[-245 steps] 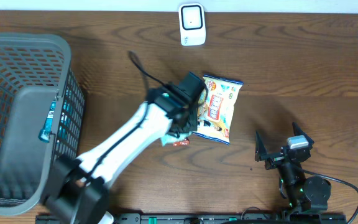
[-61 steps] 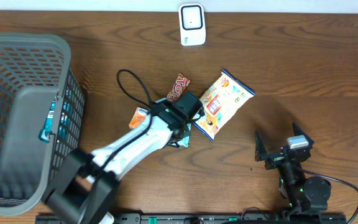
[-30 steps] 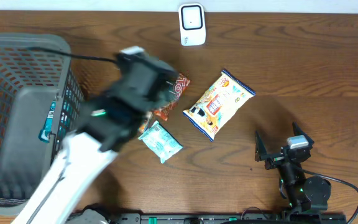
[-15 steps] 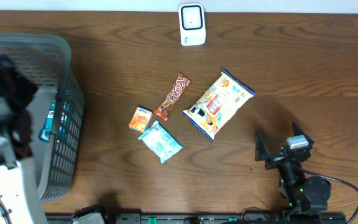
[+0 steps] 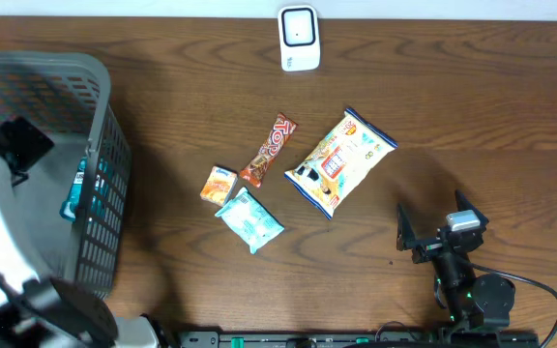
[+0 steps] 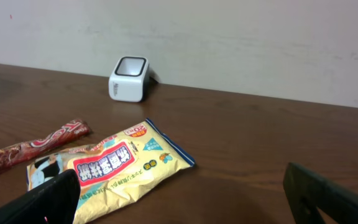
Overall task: Scan the item barcode
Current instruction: 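Open the left gripper and withdraw it to the basket, then lower the left gripper into the basket and grasp the blue Listerine bottle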
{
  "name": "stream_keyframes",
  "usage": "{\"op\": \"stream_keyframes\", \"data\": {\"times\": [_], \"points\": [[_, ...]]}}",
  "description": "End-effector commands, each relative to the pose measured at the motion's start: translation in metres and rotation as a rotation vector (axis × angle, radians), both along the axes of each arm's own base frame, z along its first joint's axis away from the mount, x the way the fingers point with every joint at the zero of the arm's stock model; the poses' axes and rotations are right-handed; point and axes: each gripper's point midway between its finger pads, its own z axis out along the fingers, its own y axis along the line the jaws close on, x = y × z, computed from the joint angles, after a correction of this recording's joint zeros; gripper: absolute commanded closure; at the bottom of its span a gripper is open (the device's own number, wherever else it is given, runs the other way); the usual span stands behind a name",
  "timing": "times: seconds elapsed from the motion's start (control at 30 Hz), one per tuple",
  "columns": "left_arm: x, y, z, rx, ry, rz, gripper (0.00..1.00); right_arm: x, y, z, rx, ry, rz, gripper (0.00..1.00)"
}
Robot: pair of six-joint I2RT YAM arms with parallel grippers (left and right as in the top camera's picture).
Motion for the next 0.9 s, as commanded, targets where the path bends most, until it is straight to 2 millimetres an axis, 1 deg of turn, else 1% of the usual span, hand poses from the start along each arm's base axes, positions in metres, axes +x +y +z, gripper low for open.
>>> {"op": "stream_keyframes", "data": {"times": [0.0, 0.07, 0.13, 0.2, 0.23, 0.27, 0.33, 0.47, 0.67, 0.87], "points": [[0.003, -0.001, -0.030, -0.056, 0.090, -0.038, 0.02, 0.000, 0.001, -0.001, -0.002, -0.001, 0.004, 0.01], [0.006, -0.003, -0.044, -0.083, 0.126, -0.083, 0.02, 0.000, 0.001, -0.001, -0.001, -0.001, 0.004, 0.01], [0.019, -0.013, -0.054, -0.115, 0.135, -0.240, 0.02, 0.000, 0.001, -0.001, -0.001, -0.001, 0.004, 0.01], [0.034, -0.028, -0.063, -0.157, 0.118, -0.435, 0.02, 0.000, 0.001, -0.001, -0.002, -0.001, 0.004, 0.01], [0.039, -0.033, -0.066, -0.167, 0.115, -0.499, 0.02, 0.000, 0.001, -0.001, -0.001, -0.001, 0.004, 0.01], [0.044, -0.036, -0.072, -0.163, 0.121, -0.574, 0.02, 0.000, 0.001, -0.001, -0.001, -0.001, 0.004, 0.01], [0.050, -0.036, -0.080, -0.147, 0.131, -0.628, 0.02, 0.000, 0.001, -0.001, -0.001, -0.001, 0.004, 0.01], [0.052, -0.032, -0.096, -0.145, 0.164, -0.669, 0.02, 0.000, 0.001, -0.001, -0.002, -0.001, 0.004, 0.01], [0.052, -0.028, -0.120, -0.165, 0.216, -0.673, 0.02, 0.000, 0.001, -0.001, -0.001, -0.001, 0.004, 0.01], [0.052, -0.034, -0.148, -0.210, 0.270, -0.721, 0.02, 0.000, 0.001, -0.001, -0.001, -0.001, 0.004, 0.01]]}}
